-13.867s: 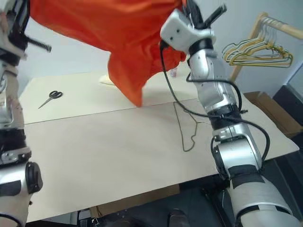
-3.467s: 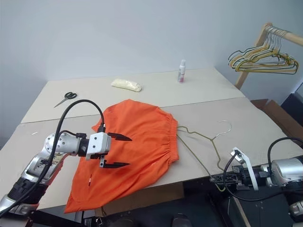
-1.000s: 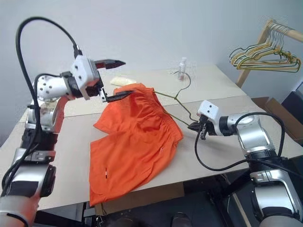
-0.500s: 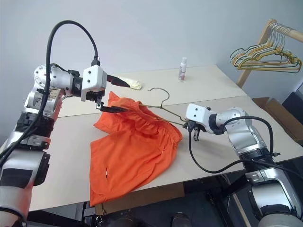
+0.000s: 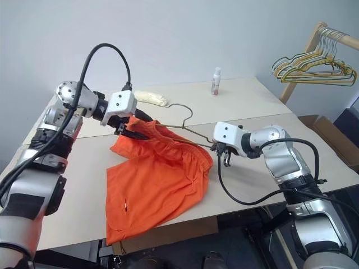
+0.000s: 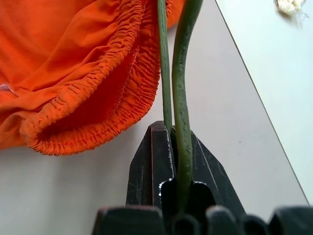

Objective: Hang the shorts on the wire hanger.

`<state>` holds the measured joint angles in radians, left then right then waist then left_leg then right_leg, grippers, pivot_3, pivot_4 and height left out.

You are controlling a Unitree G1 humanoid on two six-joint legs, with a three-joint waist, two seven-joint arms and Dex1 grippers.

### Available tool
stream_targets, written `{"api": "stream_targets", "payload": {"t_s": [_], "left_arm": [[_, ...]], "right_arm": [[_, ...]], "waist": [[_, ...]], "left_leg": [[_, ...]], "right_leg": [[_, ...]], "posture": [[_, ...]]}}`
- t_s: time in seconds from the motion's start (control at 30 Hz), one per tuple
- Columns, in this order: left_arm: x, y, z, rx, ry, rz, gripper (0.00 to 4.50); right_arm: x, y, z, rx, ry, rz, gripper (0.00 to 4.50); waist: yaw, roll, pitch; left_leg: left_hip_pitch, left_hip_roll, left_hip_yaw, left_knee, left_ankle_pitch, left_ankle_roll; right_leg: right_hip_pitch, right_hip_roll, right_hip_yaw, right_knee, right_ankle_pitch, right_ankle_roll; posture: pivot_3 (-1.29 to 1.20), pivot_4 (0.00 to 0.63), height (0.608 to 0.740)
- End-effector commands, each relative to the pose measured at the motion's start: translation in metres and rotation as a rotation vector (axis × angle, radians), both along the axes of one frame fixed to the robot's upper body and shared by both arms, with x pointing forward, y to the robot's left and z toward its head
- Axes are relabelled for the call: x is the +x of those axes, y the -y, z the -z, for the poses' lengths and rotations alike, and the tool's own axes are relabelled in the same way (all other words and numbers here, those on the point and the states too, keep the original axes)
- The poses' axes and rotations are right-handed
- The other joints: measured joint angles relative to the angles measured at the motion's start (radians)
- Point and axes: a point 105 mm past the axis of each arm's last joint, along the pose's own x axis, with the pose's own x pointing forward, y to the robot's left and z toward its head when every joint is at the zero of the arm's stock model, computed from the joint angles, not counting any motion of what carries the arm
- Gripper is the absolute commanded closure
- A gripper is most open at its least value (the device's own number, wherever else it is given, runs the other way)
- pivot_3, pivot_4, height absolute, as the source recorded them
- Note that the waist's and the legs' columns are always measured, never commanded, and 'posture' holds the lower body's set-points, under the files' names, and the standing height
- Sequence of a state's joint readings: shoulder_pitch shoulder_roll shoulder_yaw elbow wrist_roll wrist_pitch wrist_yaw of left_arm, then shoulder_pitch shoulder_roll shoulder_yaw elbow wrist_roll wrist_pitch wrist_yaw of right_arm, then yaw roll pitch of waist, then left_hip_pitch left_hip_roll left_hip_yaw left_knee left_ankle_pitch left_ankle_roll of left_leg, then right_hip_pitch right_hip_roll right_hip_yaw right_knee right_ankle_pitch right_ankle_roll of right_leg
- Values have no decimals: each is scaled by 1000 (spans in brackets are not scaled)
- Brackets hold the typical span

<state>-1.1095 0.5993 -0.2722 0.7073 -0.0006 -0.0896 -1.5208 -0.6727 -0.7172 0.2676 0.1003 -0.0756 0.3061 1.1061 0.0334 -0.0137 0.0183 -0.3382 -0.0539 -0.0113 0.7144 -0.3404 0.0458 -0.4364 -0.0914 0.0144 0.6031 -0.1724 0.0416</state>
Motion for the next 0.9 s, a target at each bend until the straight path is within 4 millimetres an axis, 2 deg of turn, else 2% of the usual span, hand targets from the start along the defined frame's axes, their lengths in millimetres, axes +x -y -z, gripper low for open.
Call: {"api": "stream_targets", "payload": {"t_s": [0.03,0.2,0.37,0.47,0.63,0.73,0.9], "left_arm": [[1,4,-15,-2,44,18,2928],[1,6,-14,-7,42,29,4482],[1,6,-11,-2,44,35,4482],[0,3,-8,15,56,41,4482],[3,-3,-10,10,108,13,4500],[5,-9,-13,-3,120,-10,4500],[7,-17,-15,-12,129,-39,4500]], "right_arm": [[-1,-4,-17,-11,66,-27,4500],[-3,-3,-14,-31,75,-29,4500],[-2,1,-5,-78,66,-3,4500],[-3,-3,-9,-82,158,-55,4500],[2,1,-25,-23,238,5,3084],[-1,21,-40,38,234,94,2121],[-14,43,-60,139,314,155,445]], "waist": [[-3,0,0],[-13,0,0],[-21,0,0],[-23,0,0],[-24,0,0],[-24,0,0],[-23,0,0]], "left_leg": [[0,0,0,0,0,0],[0,0,0,0,0,0],[0,0,0,1,0,0],[0,0,0,1,0,0],[0,0,0,1,0,0],[0,0,1,2,0,0],[-1,0,0,1,-1,1]], "right_leg": [[0,0,0,0,0,0],[0,0,0,0,0,0],[0,0,0,1,0,0],[0,0,1,2,0,0],[0,0,1,2,0,0],[0,0,1,3,0,0],[0,0,1,2,0,0]], "posture": [[58,0,740],[52,0,740],[50,0,740],[48,0,740],[25,0,740],[8,0,740],[-19,0,740]]}}
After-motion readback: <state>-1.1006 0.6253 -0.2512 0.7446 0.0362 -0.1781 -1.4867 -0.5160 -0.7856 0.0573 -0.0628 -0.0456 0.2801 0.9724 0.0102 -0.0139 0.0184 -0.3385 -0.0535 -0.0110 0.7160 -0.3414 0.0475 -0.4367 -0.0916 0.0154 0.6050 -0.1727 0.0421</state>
